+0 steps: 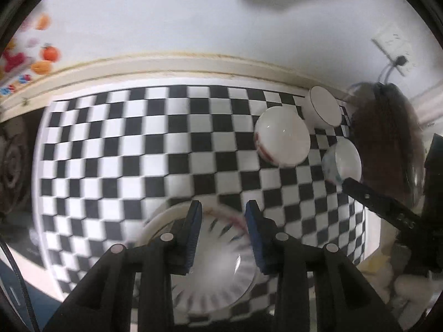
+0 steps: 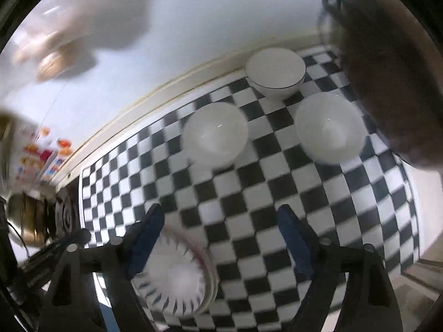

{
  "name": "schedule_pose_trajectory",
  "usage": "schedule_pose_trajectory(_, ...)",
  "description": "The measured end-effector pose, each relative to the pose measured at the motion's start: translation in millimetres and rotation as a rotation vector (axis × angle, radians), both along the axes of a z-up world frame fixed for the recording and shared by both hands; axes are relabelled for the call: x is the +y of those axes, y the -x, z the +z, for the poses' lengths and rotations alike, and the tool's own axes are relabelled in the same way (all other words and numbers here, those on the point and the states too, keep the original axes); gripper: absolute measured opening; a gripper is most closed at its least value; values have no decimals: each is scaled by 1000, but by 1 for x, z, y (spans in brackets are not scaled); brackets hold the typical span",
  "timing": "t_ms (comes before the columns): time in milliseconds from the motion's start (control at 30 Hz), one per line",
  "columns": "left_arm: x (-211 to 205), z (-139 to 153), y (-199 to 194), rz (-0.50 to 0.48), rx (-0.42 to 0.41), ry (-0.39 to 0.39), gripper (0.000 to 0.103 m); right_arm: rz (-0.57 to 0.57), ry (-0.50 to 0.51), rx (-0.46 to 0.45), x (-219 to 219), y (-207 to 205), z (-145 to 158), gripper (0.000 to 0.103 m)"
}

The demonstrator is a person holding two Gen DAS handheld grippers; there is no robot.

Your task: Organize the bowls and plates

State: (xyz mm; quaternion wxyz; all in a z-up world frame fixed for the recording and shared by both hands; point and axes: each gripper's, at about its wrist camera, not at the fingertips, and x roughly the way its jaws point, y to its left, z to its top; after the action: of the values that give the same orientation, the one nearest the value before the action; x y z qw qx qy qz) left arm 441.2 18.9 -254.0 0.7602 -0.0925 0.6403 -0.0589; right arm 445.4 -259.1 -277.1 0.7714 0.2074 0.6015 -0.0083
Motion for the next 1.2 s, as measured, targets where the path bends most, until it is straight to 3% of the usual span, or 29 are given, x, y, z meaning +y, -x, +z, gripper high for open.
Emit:
schedule_pose_trajectory(67, -17, -26, -30, 5, 65, 34, 30, 8, 8, 38, -16, -30, -22, 68)
schedule_pose_trajectory(233, -49, -82, -79, 27, 187, 92, 30, 90, 19, 123, -34, -89, -76, 55)
schedule_pose_trajectory(500, -74, -134, -114, 58, 269, 115, 29, 220, 55, 234, -26, -134, -134, 25)
schedule_pose_trajectory(600, -80, -138, -118, 39, 259, 80, 21, 240, 43, 258, -22, -141, -143, 11)
schedule_pose_trajectory(967, -86, -125, -95, 16, 209, 42, 19, 279, 63, 218, -14, -133, -131, 10)
schedule_pose_trajectory(1200, -94, -90, -51, -18, 160, 52, 19, 279, 27, 175, -19, -102, -102, 10)
